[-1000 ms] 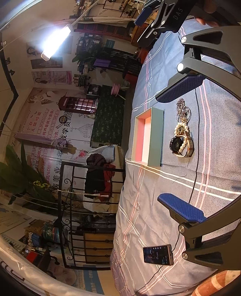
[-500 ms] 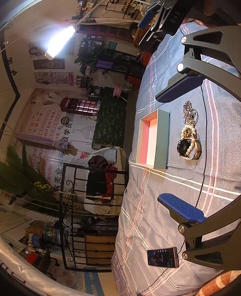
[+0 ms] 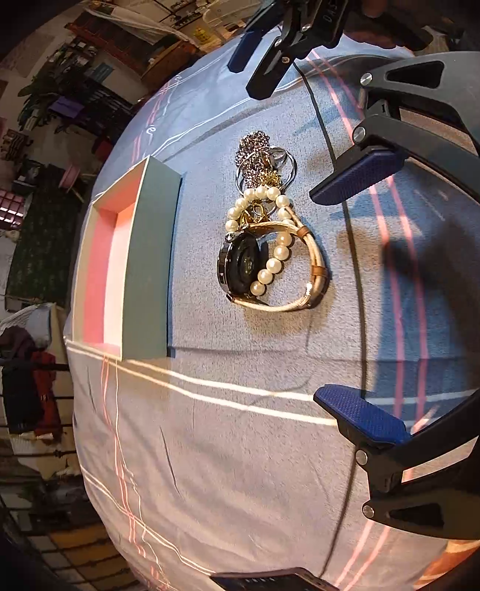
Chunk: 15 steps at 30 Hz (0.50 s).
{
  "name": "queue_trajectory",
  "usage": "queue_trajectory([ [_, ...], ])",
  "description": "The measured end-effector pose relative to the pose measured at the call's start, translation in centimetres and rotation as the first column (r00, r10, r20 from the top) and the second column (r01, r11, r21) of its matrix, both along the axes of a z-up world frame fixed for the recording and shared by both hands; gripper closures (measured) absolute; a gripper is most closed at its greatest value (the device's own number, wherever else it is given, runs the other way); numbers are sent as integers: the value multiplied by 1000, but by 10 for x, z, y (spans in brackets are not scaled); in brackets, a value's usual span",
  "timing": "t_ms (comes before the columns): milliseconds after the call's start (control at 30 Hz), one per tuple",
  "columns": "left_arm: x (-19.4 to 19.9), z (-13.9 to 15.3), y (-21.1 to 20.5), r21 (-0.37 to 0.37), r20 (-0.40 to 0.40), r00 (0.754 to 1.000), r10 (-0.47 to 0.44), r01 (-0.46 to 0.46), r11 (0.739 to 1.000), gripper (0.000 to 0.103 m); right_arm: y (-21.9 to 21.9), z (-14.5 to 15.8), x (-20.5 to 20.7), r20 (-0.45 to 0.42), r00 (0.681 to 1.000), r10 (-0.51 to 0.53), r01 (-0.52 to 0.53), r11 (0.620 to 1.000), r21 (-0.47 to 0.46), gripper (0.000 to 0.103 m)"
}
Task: Organize jewelry
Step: 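Lower the left tool and grasp the beige-strap watch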
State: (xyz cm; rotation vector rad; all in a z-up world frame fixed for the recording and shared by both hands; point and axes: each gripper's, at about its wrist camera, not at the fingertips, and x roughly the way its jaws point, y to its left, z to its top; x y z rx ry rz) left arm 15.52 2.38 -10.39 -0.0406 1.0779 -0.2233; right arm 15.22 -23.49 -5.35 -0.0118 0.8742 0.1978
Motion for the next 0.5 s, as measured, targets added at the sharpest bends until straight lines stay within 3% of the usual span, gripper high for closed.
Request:
queue_trajectory([
  [133,24,-9,-14,27,0,999,-48,48,999,6,10,-12,16,-42,999,34,-35,999,-37,5],
  [267,35,-10,-15,7,5,998,-69,69,998,8,13,-18,21,-74,995,67,-72,996,-61,5],
  [333,35,-8,-14,3,15,997,-76,76,997,16,13,-20,21,-82,994,74,-77,996,-40,5],
  [433,34,-4,-10,-28,38,995,-87,88,996,43,16,-22,22,-90,992,87,-88,996,-3,5],
  [500,34,-3,-11,-24,47,995,-89,90,996,48,21,-25,22,-94,990,101,-101,995,0,5],
])
